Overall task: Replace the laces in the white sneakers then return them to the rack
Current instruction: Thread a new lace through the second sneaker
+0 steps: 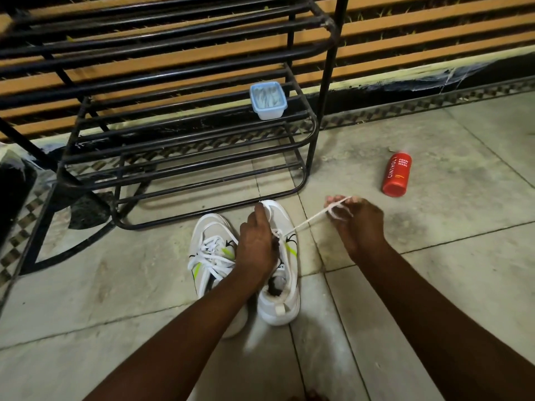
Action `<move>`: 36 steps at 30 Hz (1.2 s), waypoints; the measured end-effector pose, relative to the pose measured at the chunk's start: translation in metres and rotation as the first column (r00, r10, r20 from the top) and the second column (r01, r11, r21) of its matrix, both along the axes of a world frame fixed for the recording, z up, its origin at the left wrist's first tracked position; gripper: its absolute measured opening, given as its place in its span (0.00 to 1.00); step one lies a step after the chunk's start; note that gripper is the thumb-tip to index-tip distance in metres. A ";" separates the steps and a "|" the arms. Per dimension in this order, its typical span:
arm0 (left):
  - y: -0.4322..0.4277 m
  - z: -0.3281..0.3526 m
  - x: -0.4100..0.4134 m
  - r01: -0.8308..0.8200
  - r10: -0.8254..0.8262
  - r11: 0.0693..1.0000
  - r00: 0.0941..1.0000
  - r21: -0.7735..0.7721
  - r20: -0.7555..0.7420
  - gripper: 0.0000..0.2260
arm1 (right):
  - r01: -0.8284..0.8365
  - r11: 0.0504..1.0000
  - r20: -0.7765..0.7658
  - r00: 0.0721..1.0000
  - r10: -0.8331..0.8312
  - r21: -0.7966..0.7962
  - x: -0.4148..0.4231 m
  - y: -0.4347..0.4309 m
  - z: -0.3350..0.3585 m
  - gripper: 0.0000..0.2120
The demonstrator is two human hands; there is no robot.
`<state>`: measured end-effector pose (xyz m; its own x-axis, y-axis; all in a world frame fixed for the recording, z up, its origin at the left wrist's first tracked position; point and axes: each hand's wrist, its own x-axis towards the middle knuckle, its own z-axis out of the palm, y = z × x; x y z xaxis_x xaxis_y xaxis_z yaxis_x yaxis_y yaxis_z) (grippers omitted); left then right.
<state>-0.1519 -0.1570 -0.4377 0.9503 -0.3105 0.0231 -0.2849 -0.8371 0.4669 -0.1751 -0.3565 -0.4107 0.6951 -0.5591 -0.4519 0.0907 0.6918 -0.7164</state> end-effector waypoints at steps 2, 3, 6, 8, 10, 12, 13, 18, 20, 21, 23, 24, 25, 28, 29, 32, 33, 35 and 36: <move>0.000 -0.001 0.000 -0.002 0.002 1.000 1.000 -0.013 0.002 0.36 | -0.133 0.988 0.004 0.991 0.133 0.081 -0.005 0.007 -0.008 0.12; 0.001 0.000 0.000 -0.003 0.003 1.000 1.000 -0.010 -0.002 0.37 | -0.236 0.965 -0.061 0.971 0.230 -0.116 -0.008 0.007 -0.012 0.11; 0.001 0.002 -0.001 0.009 -0.009 1.000 1.000 0.008 -0.026 0.41 | -0.451 0.150 -0.357 0.836 0.416 -0.880 -0.019 -0.004 -0.025 0.04; 0.002 0.003 -0.001 0.015 -0.014 0.999 0.999 0.035 -0.044 0.41 | -0.481 -0.488 -0.676 0.624 0.393 -0.728 -0.016 -0.006 -0.026 0.06; 0.002 0.003 0.001 0.017 -0.015 0.999 0.999 0.050 -0.043 0.37 | -0.423 -0.647 -0.724 0.618 0.307 -0.635 -0.011 0.000 -0.022 0.06; 0.001 0.004 0.002 0.010 -0.008 0.999 0.999 0.050 -0.052 0.34 | -0.334 -0.392 -0.471 0.816 0.335 -0.857 -0.009 0.005 -0.015 0.09; 0.001 0.003 0.002 0.010 -0.007 0.998 0.998 0.059 -0.057 0.32 | -0.270 -0.178 -0.311 0.909 0.278 -0.946 -0.009 0.007 -0.010 0.09; 0.001 0.003 0.005 0.017 -0.010 0.988 0.999 0.151 -0.049 0.24 | -0.158 0.950 0.086 0.979 0.187 -0.271 -0.010 0.031 -0.004 0.11; 0.001 0.003 0.005 0.014 -0.006 0.988 0.999 0.157 -0.049 0.23 | -0.278 0.943 0.052 0.955 0.292 -0.183 -0.019 0.038 -0.009 0.10; 0.001 0.003 0.004 0.014 -0.007 0.988 0.999 0.155 -0.047 0.23 | -0.343 0.872 -0.018 0.933 0.360 -0.349 -0.025 0.038 -0.013 0.09; 0.001 0.003 0.003 0.016 -0.009 0.987 0.999 0.159 -0.043 0.23 | -0.442 0.370 -0.258 0.854 0.451 -0.817 -0.033 0.034 -0.021 0.08; 0.001 0.003 0.002 0.018 -0.011 0.987 0.999 0.160 -0.044 0.23 | -0.442 0.018 -0.389 0.809 0.441 -0.897 -0.033 0.031 -0.022 0.05; 0.002 0.003 0.001 0.020 -0.012 0.986 0.999 0.164 -0.048 0.23 | -0.443 -0.242 -0.505 0.751 0.425 -0.863 -0.031 0.030 -0.019 0.04; 0.002 0.005 0.002 0.022 -0.011 0.983 0.998 0.184 -0.060 0.22 | -0.375 -0.523 -0.610 0.683 0.403 -0.765 -0.023 0.036 -0.001 0.16; 0.002 0.005 0.002 0.023 -0.012 0.981 0.998 0.193 -0.059 0.22 | -0.336 -0.541 -0.588 0.704 0.399 -0.771 -0.020 0.037 0.003 0.21; 0.000 0.007 0.001 0.021 -0.007 0.980 0.997 0.197 -0.071 0.22 | -0.315 -0.491 -0.503 0.804 0.317 -0.812 -0.016 0.037 0.019 0.12; 0.000 0.007 0.001 0.020 -0.005 0.980 0.997 0.197 -0.078 0.22 | -0.309 -0.476 -0.472 0.838 0.272 -0.823 -0.017 0.038 0.024 0.08; -0.002 0.009 0.000 0.025 -0.007 0.977 0.996 0.209 -0.087 0.24 | -0.284 -0.445 -0.412 0.884 0.222 -0.849 -0.019 0.039 0.031 0.05; -0.002 0.009 0.000 0.027 -0.008 0.976 0.996 0.217 -0.089 0.24 | -0.266 -0.448 -0.390 0.896 0.211 -0.854 -0.021 0.039 0.032 0.05</move>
